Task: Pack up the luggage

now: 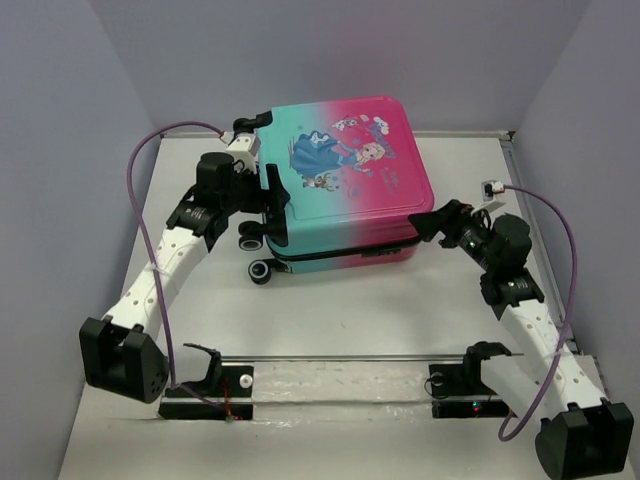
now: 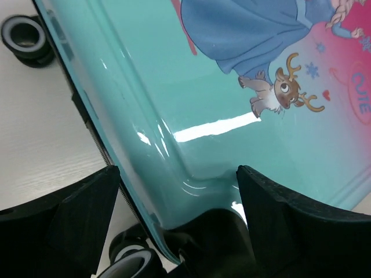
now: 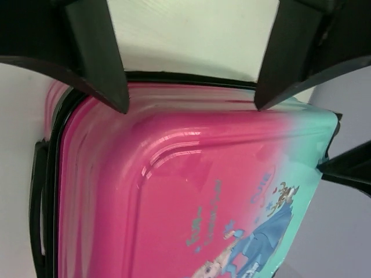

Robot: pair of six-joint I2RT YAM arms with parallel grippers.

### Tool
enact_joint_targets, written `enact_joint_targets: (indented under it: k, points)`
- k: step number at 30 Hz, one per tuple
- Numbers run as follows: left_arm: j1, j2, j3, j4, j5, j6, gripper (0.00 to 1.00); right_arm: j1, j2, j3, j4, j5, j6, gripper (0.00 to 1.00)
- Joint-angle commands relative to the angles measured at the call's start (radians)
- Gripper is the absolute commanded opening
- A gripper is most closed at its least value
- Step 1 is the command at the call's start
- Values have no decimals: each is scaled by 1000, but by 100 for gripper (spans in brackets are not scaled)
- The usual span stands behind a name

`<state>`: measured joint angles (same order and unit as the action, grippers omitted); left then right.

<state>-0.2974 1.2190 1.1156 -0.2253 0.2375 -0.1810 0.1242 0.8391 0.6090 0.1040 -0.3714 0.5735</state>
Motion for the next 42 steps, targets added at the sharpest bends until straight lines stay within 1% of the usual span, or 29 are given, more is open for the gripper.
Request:
enact_joint_targets:
  k: [1,4,7,8,9,10,11,12,15,16,18,19,20,23,24,25,26,28,31,33,34,35,36,37,38,39,40,41,42]
  points:
    - [1,68,-5,44,128,9,90,0,-5,-72,-11,8,51,100]
    - [0,93,-39,38,154,6,85,0,55,-60,28,-29,68,100]
    - [-17,85,-91,38,151,8,82,0,113,-42,71,-20,86,100]
    - [-34,79,-112,38,151,6,79,0,152,-19,88,-26,88,100]
    - [-46,76,-123,38,151,6,77,0,152,-18,97,-34,88,100]
    - [-61,73,-131,43,152,5,76,0,196,9,108,-43,88,100]
    - [-80,65,-143,44,151,3,73,0,221,24,131,-75,82,100]
    - [-124,63,-149,43,148,-1,72,0,244,56,140,-93,77,99]
    - [-201,59,-180,50,140,-26,68,0,334,103,160,-142,59,98]
    - [-250,54,-194,72,149,-40,67,0,353,118,166,-153,52,98]
    - [-301,42,-236,95,154,-84,67,0,414,169,171,-184,39,97]
    - [-328,33,-252,113,154,-106,67,0,432,187,172,-195,32,97]
    - [-380,21,-278,151,161,-141,67,0,475,228,169,-214,20,97]
    - [-457,10,-301,219,160,-199,67,0,554,311,142,-277,2,97]
    - [-506,10,-304,251,161,-218,67,0,581,372,131,-293,-9,97]
    - [-529,13,-303,271,163,-251,67,0,627,397,123,-303,-12,97]
    - [-578,26,-287,302,161,-273,66,0,667,441,108,-322,-18,97]
    - [-620,60,-266,342,160,-288,67,0,699,483,91,-354,-27,97]
    - [-687,105,-195,377,166,-299,67,9,735,532,53,-371,-41,97]
    - [-715,135,-130,368,154,-290,66,9,710,512,43,-350,-47,97]
    - [-721,128,-117,353,120,-282,67,9,683,459,45,-327,-53,98]
    - [-721,90,-108,342,97,-270,67,9,622,428,45,-269,-55,98]
    - [-721,61,-96,321,59,-261,72,9,588,395,45,-238,-57,99]
    - [-715,-5,-88,257,-49,-233,75,9,521,326,60,-201,-54,100]
    - [-706,-41,-79,230,-108,-233,78,9,520,289,60,-192,-49,100]
    - [-685,-73,-63,190,-154,-223,81,9,455,253,86,-181,-35,100]
    - [-654,-105,-62,166,-194,-229,82,9,421,221,94,-170,-31,100]
    - [-567,-165,-60,138,-223,-238,84,20,388,190,98,-150,-31,100]
    - [-516,-191,-65,136,-221,-247,85,31,332,142,99,-147,-18,100]
